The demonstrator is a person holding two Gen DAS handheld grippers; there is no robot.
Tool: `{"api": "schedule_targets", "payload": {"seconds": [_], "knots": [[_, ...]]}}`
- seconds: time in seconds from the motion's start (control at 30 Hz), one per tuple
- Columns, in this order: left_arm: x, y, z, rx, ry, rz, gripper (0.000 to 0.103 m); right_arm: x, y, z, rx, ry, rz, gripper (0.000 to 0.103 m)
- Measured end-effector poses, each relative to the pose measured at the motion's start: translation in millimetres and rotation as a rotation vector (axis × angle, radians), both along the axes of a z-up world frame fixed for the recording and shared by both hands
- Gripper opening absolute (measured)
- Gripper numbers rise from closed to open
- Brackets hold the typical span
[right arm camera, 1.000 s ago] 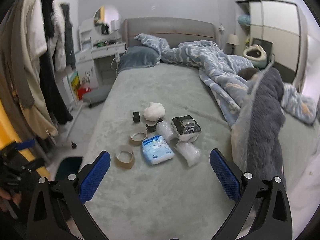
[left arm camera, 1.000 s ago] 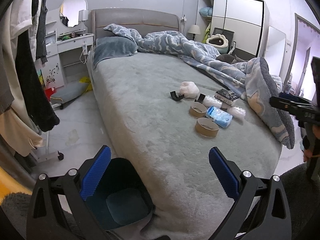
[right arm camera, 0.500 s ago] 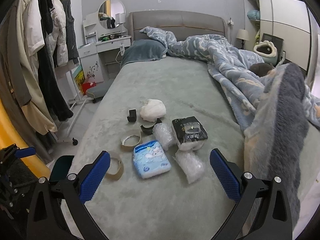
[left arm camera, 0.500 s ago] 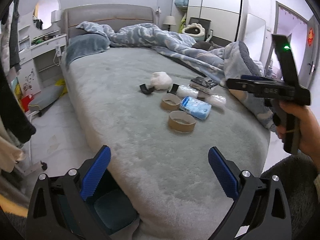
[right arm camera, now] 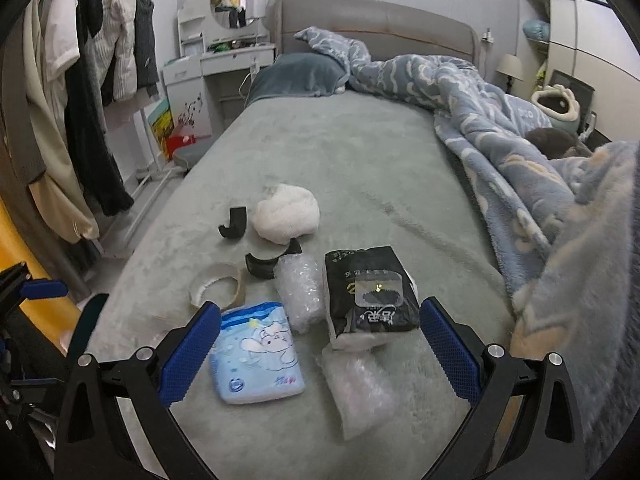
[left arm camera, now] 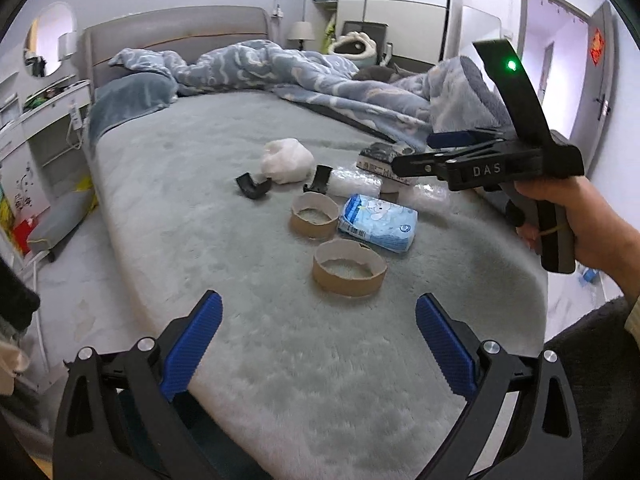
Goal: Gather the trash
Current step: 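Move left tool to the brown tape roll while right tool reaches the black tissue pack, then close left gripper on the tape roll while right gripper closes on the black 'Face' pack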
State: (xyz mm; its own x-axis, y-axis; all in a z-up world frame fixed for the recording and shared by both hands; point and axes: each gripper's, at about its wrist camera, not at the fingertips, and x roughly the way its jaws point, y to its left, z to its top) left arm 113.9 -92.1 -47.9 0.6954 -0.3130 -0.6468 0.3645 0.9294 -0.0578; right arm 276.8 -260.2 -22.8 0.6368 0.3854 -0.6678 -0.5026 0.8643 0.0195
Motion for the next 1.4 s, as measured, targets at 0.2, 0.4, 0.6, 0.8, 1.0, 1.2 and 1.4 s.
{"api": "schedule_targets", "payload": {"seconds": [0.2,0.4,0.6,0.8,1.0,1.2,1.4], "knots": [[24.2,-5.0,-10.9,-0.027,0.025,-0.056,0.098,15.8,-6.7,-6.5,-0.002,0.014,-0.002,0.100],[40.6,-18.0,-16.4,-0.015,0.020,-0.120,0.098,31.5,-16.2,-14.4,0.009,0.043,-0.012,0.095],[53.1,-30.3,-24.2,0.011,0.023,-0.162,0.097,38.7,-17.1,-17.5,-0.005,0.053,-0.008,0.095],[63.6,-39.1,-29.5,0.009,0.043,-0.198,0.080,42.4,-18.4,-17.3,-0.004,0.063,-0.008,0.089],[65.6,-46.3,-31.0,0.012,0.039,-0.204,0.071,45.6,-17.5,-21.3,-0.010,0.087,-0.009,0.077],[67.2,-45.8,-31.7,0.027,0.040,-0.193,0.060,49.0,-9.7,-28.0,-0.041,0.109,-0.009,0.075],[63.3,-37.7,-26.6,0.005,0.029,-0.172,0.058,51.4,-7.5,-24.3,-0.051,0.116,-0.023,0.057]]}}
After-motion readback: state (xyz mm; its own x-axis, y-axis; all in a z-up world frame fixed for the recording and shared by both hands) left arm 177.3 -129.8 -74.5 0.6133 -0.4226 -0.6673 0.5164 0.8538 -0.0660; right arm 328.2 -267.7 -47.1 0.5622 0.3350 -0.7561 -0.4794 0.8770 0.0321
